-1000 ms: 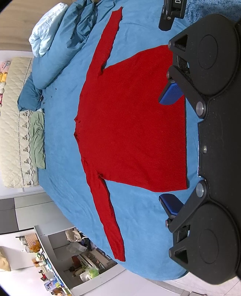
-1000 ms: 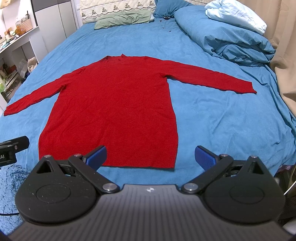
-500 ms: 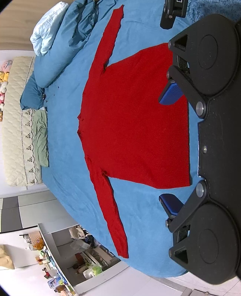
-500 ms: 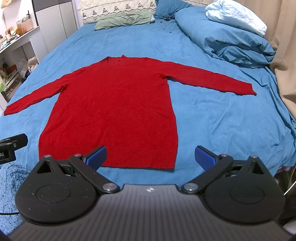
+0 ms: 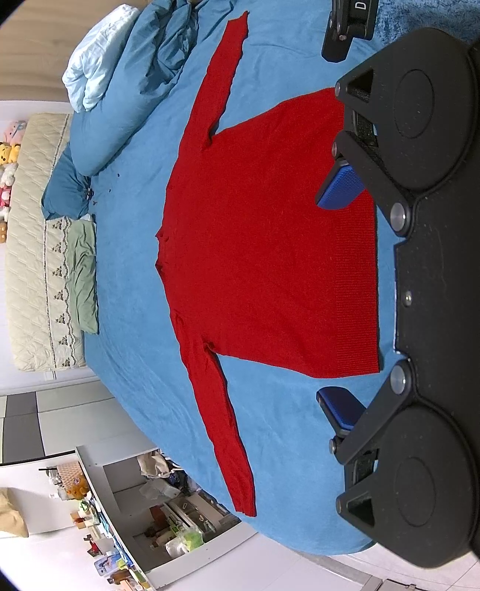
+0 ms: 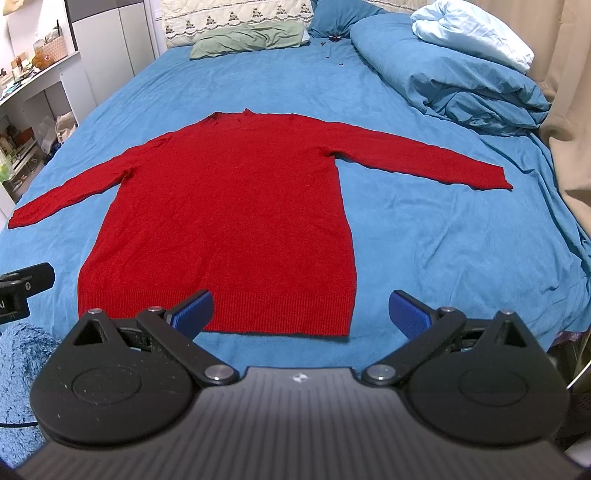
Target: Fold small clothes
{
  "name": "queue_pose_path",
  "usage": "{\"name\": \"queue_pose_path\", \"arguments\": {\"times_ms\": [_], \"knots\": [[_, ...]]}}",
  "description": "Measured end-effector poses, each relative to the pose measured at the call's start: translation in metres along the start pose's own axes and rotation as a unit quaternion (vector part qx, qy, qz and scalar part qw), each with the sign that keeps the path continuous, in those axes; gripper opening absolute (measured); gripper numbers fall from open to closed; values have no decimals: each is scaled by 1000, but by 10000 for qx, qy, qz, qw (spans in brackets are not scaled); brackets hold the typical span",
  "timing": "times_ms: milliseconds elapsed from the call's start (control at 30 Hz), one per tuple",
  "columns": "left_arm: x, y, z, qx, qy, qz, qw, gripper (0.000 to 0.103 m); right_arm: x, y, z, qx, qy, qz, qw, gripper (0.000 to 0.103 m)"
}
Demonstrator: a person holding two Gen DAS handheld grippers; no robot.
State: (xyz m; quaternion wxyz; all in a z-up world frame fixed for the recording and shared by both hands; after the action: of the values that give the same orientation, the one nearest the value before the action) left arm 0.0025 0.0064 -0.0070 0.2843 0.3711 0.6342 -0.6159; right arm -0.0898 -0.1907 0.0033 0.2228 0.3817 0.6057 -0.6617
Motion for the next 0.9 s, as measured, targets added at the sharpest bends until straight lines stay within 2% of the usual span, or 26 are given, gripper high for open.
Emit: {"name": "queue_pose_path", "arguments": {"times_ms": [667, 800, 900], "knots": [[0, 0, 0, 11, -22, -6, 10000, 103, 0, -2, -3, -47, -52, 12, 10000, 103], [-4, -3, -5, 22, -120, 93, 9999, 103, -4, -6, 1, -235, 166, 59, 9996, 103], [-17, -3, -2, 154, -41, 362, 9992, 103, -17, -10, 9, -229, 291, 192, 9991, 103]]}}
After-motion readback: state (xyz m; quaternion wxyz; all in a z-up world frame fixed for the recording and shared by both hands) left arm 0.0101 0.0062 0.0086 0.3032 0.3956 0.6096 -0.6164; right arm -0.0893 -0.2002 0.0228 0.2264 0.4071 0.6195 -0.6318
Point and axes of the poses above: each gripper's, at about its wrist camera, not at the fingertips, and y roughly the way its jaws point, z to its right, x to its underside, the point moved 2 cm from there along y, roughly the way its jaws point, and after that the axes turned 11 degrees about z, right-handed, at the moved point
